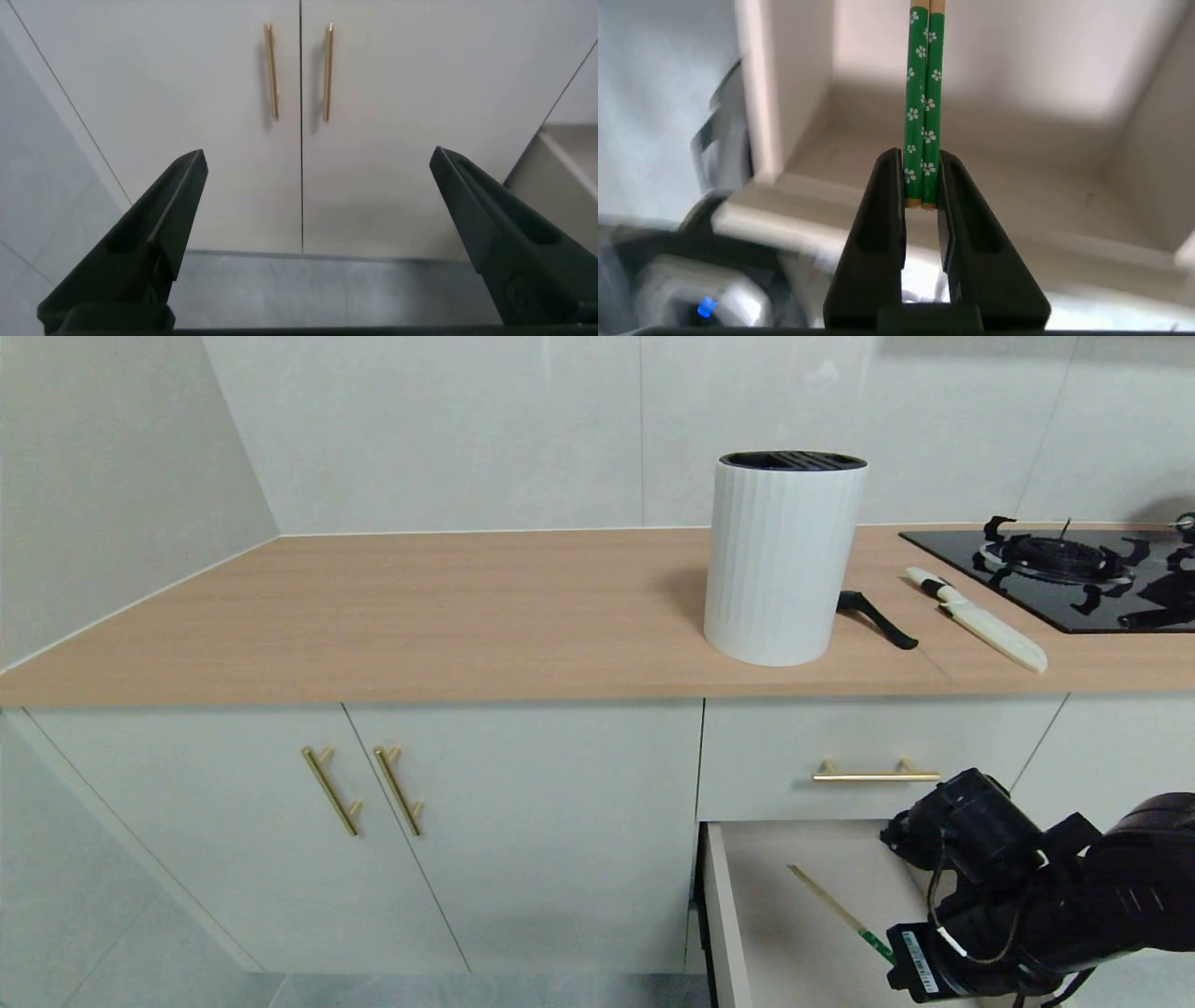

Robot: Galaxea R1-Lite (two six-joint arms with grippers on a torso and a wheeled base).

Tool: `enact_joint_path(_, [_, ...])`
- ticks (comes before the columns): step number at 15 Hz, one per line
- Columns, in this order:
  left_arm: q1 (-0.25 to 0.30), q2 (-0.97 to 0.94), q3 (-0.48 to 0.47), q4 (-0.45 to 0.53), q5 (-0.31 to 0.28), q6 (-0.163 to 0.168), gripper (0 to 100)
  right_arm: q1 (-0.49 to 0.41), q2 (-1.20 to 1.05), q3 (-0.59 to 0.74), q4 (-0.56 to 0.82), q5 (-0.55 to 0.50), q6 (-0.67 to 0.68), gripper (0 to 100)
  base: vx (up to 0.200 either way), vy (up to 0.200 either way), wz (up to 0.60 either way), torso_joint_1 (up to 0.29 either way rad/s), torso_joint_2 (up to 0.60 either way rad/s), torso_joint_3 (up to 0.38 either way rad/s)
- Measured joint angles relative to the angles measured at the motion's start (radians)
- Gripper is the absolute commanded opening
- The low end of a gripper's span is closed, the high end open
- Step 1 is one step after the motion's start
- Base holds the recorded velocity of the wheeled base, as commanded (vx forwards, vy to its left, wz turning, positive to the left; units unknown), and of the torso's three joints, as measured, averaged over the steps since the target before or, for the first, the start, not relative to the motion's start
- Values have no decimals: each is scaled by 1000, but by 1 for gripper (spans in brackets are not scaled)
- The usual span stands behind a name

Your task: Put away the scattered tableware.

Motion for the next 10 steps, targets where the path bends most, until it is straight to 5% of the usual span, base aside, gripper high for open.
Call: enact_joint_path(10, [0, 0, 0, 0, 0, 0, 100, 14, -1, 50, -112, -22, 0, 0, 0, 0, 0, -105, 399, 285])
